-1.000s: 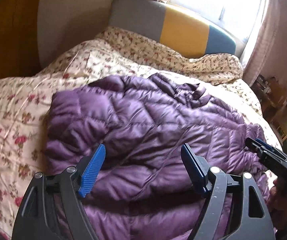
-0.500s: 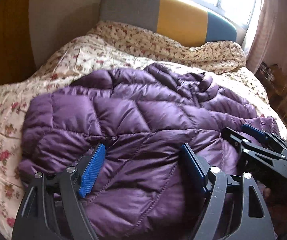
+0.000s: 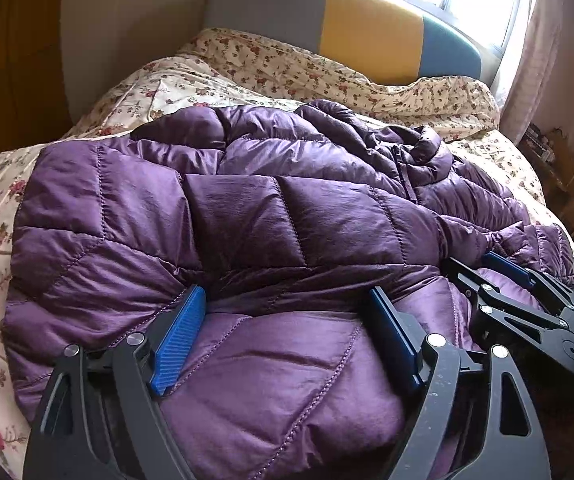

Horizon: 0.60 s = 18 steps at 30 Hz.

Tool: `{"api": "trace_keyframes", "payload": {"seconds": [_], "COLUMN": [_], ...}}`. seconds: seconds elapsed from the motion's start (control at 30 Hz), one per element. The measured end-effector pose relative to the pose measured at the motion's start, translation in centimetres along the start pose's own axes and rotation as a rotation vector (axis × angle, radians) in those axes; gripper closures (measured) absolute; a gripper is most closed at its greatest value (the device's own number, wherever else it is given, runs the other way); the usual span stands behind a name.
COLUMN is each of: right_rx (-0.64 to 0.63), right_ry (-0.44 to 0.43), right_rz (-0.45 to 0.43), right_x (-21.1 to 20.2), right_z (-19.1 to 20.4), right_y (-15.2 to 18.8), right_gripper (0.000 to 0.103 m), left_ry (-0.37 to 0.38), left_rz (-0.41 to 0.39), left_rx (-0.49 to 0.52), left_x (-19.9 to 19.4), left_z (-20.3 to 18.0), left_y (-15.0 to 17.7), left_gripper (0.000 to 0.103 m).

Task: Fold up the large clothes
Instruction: 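Lift the jacket hem with both tools and fold it toward the collar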

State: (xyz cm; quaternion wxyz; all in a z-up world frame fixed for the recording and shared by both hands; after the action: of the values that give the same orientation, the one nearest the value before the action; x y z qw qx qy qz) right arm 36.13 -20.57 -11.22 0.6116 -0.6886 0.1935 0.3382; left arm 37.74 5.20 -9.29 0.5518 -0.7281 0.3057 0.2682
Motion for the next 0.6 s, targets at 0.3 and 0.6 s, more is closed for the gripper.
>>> {"api": "trace_keyframes", "payload": {"seconds": [0.3,0.6], "right_rx": [-0.002,-0.002], "right_ry": [0.004,-0.019], "right_rz": [-0.006,0.001], "right_x": [0.0,-1.8], "right_z": [0.2,0.2], "right_y": [0.0,-1.0], "right_gripper": [0.04,0.023], "left_ry": [-0.003,-0.026], "left_rz": [-0.002,-0.039], "left_rx": [0.001,0.01], "left_x": [0.1,-3.1], "left_z": [0.0,-0.2], "left_y": [0.0,-0.2], "left_gripper": [0.021,0.021]}}
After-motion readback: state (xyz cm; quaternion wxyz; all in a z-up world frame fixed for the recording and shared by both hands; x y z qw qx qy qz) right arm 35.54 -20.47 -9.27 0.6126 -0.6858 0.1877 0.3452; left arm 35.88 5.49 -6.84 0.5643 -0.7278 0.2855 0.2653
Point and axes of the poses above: each gripper's, at about its wrist camera, not at the fingertips, and x roughly the way its jaws point, z to its left, y to its underside, the point moved 1 cm from there along x, roughly the way its jaws point, and after that the axes turned 8 degrees about -x, right-handed, at the moved point
